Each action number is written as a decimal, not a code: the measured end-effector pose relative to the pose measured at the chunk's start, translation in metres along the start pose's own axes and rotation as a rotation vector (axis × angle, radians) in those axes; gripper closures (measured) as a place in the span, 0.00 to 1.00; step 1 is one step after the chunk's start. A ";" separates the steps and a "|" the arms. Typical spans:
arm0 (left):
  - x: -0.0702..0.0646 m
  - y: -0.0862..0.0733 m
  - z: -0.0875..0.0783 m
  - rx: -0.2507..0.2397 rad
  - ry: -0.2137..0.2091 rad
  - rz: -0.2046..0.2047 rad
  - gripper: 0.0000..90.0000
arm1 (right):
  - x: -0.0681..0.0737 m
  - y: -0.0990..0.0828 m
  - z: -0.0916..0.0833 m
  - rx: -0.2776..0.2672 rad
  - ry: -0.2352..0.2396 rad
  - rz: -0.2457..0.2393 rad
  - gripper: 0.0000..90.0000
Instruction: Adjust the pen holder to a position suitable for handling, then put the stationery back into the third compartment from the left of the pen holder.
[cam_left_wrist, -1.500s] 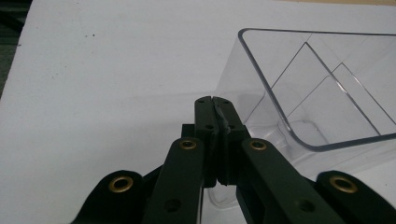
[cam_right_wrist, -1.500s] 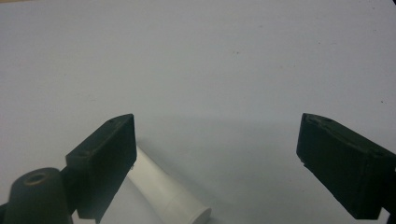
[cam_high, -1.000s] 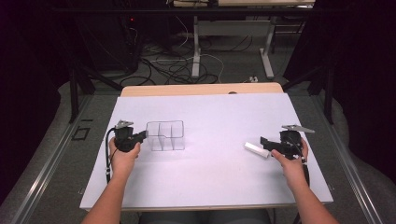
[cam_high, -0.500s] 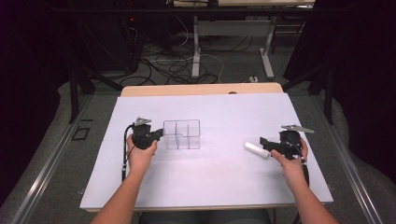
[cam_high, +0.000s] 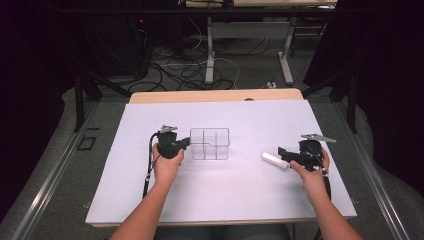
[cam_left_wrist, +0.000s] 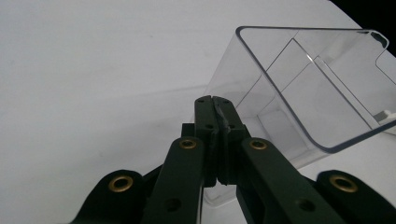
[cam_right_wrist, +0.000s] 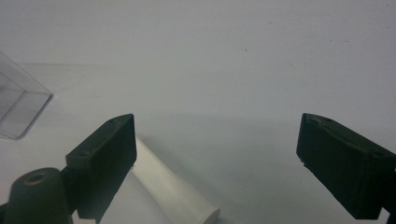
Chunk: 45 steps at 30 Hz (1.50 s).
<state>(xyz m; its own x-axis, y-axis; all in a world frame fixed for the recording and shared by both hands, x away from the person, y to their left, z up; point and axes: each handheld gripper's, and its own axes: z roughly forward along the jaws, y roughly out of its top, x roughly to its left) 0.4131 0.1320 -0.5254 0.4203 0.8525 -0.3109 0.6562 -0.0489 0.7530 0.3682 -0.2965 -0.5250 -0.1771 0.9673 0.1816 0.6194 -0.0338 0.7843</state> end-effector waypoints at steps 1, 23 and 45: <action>-0.002 0.000 0.001 0.003 -0.003 0.000 1.00 | 0.000 0.000 0.000 -0.002 0.001 0.000 0.13; -0.017 0.000 0.004 0.017 -0.044 0.013 0.95 | -0.001 0.000 -0.001 -0.008 0.003 0.001 0.13; 0.004 0.002 -0.034 0.020 -0.014 0.062 0.39 | 0.002 0.000 -0.003 -0.013 0.009 -0.011 0.13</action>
<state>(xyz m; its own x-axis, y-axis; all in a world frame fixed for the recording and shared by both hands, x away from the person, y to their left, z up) 0.3945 0.1529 -0.5051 0.4693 0.8401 -0.2721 0.6408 -0.1120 0.7595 0.3660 -0.2951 -0.5229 -0.1908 0.9652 0.1786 0.6077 -0.0267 0.7937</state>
